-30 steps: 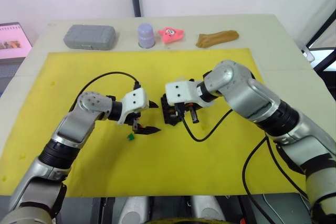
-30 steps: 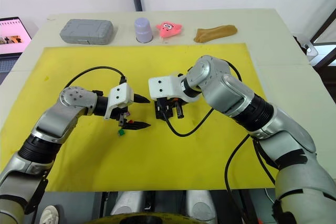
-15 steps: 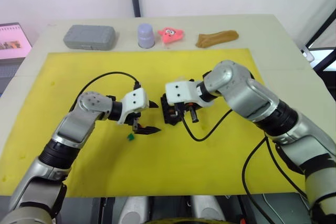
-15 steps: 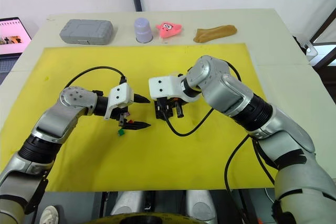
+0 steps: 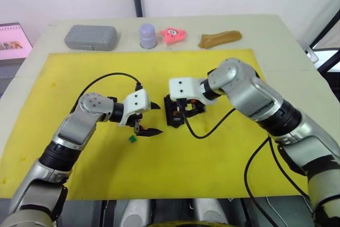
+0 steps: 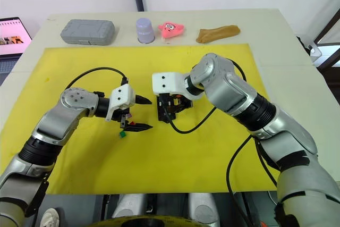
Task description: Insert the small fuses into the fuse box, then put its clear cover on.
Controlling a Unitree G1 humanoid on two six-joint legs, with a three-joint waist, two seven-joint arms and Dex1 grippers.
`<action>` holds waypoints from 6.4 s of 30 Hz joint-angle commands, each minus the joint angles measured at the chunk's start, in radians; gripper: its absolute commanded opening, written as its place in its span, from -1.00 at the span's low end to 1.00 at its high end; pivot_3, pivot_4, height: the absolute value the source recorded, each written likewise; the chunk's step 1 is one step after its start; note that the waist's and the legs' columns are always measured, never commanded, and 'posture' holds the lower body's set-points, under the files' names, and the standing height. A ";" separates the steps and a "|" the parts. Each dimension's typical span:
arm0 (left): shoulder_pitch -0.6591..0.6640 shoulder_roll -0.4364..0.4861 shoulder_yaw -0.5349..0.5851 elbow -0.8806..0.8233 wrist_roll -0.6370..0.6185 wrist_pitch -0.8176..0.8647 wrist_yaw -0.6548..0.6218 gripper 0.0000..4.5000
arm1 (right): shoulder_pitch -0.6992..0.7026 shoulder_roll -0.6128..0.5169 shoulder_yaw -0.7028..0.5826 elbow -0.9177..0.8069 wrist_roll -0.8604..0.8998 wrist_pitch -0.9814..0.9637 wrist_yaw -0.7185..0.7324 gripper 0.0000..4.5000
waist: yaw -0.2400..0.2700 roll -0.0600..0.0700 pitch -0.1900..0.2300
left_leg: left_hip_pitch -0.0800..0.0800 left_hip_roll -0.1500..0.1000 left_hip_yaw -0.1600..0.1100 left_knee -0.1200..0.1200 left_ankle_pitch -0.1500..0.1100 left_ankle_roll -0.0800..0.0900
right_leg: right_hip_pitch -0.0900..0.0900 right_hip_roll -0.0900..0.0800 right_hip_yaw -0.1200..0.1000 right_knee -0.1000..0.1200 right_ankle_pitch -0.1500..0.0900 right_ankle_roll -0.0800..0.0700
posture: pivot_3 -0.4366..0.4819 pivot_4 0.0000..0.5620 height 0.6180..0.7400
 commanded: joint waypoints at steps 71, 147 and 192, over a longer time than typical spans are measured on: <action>-0.043 0.004 0.013 0.019 0.003 -0.036 0.000 1.00 | -0.038 -0.006 -0.054 0.001 0.153 0.174 -0.040 -0.98 | 0.000 0.000 0.000 | 0.000 0.000 0.000 0.000 0.000 0.000 | 0.000 0.000 0.000 0.000 0.000 0.000 | -0.05 -0.47 1.00; -0.065 -0.039 -0.014 0.044 0.015 -0.067 -0.007 1.00 | -0.136 -0.095 0.053 -0.162 0.352 0.405 -0.184 -0.98 | 0.001 0.000 0.000 | -0.001 0.000 0.000 0.000 0.000 0.000 | -0.001 0.000 0.000 0.000 0.000 0.000 | -0.05 -0.47 1.00; -0.059 -0.043 -0.017 0.042 0.016 -0.067 -0.006 1.00 | -0.113 -0.093 0.080 -0.208 0.331 0.394 -0.234 -0.98 | 0.001 0.000 0.000 | -0.001 0.000 0.000 0.000 0.000 0.000 | -0.001 0.000 0.000 0.000 0.000 0.000 | -0.05 -0.47 1.00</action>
